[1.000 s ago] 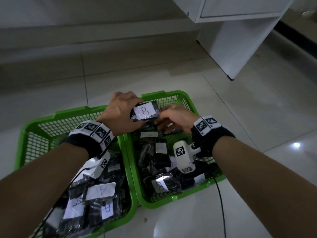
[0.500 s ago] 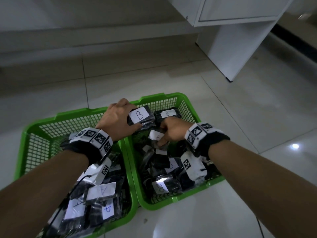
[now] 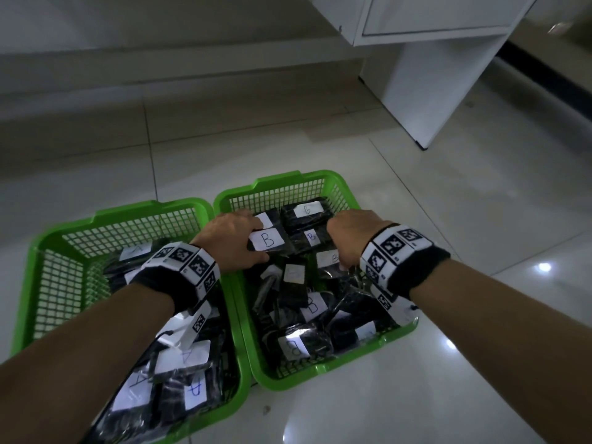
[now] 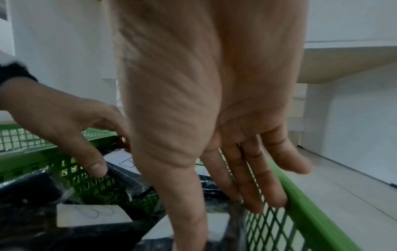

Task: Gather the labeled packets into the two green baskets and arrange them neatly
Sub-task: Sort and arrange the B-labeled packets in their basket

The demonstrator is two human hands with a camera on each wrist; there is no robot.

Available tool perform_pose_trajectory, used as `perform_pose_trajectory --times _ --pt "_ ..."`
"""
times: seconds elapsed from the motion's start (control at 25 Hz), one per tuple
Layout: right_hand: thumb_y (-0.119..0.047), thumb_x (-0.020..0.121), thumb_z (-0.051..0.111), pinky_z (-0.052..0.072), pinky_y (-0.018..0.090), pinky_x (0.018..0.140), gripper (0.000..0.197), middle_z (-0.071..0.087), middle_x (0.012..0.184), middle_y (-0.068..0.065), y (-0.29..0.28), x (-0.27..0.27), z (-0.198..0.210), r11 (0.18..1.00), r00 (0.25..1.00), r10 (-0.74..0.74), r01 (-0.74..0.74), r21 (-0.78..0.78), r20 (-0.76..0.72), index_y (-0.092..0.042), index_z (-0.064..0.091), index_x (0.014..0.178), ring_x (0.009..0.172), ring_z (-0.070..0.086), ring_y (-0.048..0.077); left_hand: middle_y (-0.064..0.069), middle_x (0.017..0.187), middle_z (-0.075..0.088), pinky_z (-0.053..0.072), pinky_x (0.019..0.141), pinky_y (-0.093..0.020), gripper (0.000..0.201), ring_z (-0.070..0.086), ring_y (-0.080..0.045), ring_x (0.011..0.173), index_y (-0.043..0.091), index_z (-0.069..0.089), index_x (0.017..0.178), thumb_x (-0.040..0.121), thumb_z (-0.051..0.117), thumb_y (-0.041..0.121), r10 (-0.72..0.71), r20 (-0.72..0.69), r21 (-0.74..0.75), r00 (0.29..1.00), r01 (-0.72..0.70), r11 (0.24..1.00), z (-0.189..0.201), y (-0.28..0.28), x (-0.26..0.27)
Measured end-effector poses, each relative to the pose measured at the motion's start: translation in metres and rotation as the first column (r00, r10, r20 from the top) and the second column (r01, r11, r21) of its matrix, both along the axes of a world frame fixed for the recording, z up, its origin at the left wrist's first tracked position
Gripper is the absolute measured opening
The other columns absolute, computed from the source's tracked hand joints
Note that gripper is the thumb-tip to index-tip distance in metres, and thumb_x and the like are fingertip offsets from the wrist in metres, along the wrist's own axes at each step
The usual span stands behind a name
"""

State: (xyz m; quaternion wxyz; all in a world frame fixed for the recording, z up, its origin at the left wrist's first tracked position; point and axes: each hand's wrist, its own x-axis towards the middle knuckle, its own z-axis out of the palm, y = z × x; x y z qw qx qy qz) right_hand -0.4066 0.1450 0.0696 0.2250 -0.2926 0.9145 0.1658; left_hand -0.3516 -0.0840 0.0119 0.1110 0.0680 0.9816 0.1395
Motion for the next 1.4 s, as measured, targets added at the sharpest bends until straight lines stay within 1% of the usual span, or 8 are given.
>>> perform_pose_trajectory --times 0.28,0.44,0.56,0.72,0.84,1.0,1.12,1.4 --pt "-0.019 0.089 0.065 0.046 0.033 0.066 0.023 0.049 0.071 0.002 -0.014 -0.001 -0.009 0.993 0.998 -0.030 0.035 -0.114 0.048 -0.013 0.051 0.071 0.067 0.055 0.024 0.002 0.112 0.056 0.047 0.082 -0.032 0.049 0.057 -0.019 0.100 0.019 0.056 0.119 0.083 0.071 0.048 0.074 -0.087 0.185 0.993 -0.057 0.981 -0.001 -0.004 0.002" --pt "-0.012 0.089 0.060 0.055 0.043 0.096 0.038 0.065 0.128 0.006 -0.029 0.010 -0.025 0.951 0.915 -0.023 0.145 -0.274 0.403 -0.018 0.067 0.126 0.115 0.063 0.030 -0.008 0.133 0.050 0.043 0.098 -0.039 0.050 0.052 -0.025 0.118 0.013 0.045 0.135 0.097 0.051 0.046 0.185 -0.105 0.267 0.977 -0.152 0.952 0.002 -0.001 0.001" --pt "-0.017 0.081 0.071 0.043 0.049 0.106 0.058 0.055 0.140 0.002 -0.025 0.017 -0.039 0.977 0.938 0.120 -0.052 -0.208 0.324 -0.036 0.059 0.135 0.129 0.048 0.031 -0.009 0.137 0.048 0.043 0.103 -0.041 0.052 0.050 -0.025 0.123 0.013 0.040 0.139 0.099 0.046 0.046 0.188 -0.097 0.286 0.977 -0.153 0.946 0.005 -0.001 0.002" --pt "-0.033 0.059 0.090 0.052 0.036 0.081 0.045 0.060 0.103 0.000 -0.010 0.009 -0.028 0.993 0.945 -0.001 0.041 -0.115 0.327 -0.024 0.068 0.098 0.100 0.058 0.023 -0.006 0.137 0.049 0.042 0.102 -0.038 0.053 0.050 -0.022 0.122 0.015 0.043 0.138 0.098 0.045 0.051 0.160 -0.076 0.278 0.984 -0.133 0.951 0.003 -0.005 0.003" --pt "-0.033 0.077 0.078 0.053 0.027 0.060 0.025 0.067 0.093 0.003 -0.007 0.011 -0.021 0.942 0.878 -0.176 0.281 -0.181 0.445 -0.022 0.065 0.095 0.078 0.067 0.018 -0.005 0.129 0.052 0.039 0.094 -0.033 0.045 0.051 -0.018 0.113 0.014 0.045 0.136 0.103 0.037 0.043 0.229 -0.091 0.383 0.969 -0.179 0.906 0.008 -0.003 0.004" --pt "-0.029 0.082 0.075 0.049 0.027 0.061 0.032 0.072 0.101 0.009 -0.039 0.015 -0.032 0.905 0.879 -0.167 0.317 -0.285 0.447 -0.009 0.069 0.107 0.079 0.066 0.020 -0.003 0.115 0.059 0.043 0.074 -0.029 0.037 0.058 -0.013 0.091 0.015 0.050 0.127 0.106 0.031 0.040 0.401 -0.015 0.595 0.916 -0.314 0.740 0.011 -0.007 0.003" --pt "-0.023 0.078 0.079 0.053 0.026 0.066 0.016 0.070 0.091 0.004 -0.060 0.018 -0.050 0.903 0.895 -0.167 0.307 -0.300 0.414 -0.021 0.063 0.077 0.086 0.069 0.023 -0.006 0.125 0.062 0.043 0.099 -0.041 0.043 0.058 -0.025 0.114 0.016 0.052 0.126 0.105 0.029 0.047 0.496 0.088 0.742 0.864 -0.389 0.546 0.009 -0.014 -0.001" --pt "-0.016 0.073 0.083 0.056 0.033 0.067 0.036 0.072 0.101 0.011 -0.049 0.015 -0.040 0.834 0.881 -0.214 0.390 -0.391 0.423 -0.003 0.070 0.105 0.090 0.070 0.027 -0.003 0.117 0.062 0.047 0.086 -0.035 0.041 0.059 -0.019 0.103 0.018 0.051 0.129 0.105 0.034 0.046 0.431 0.060 0.684 0.900 -0.352 0.639 0.015 -0.010 0.003"
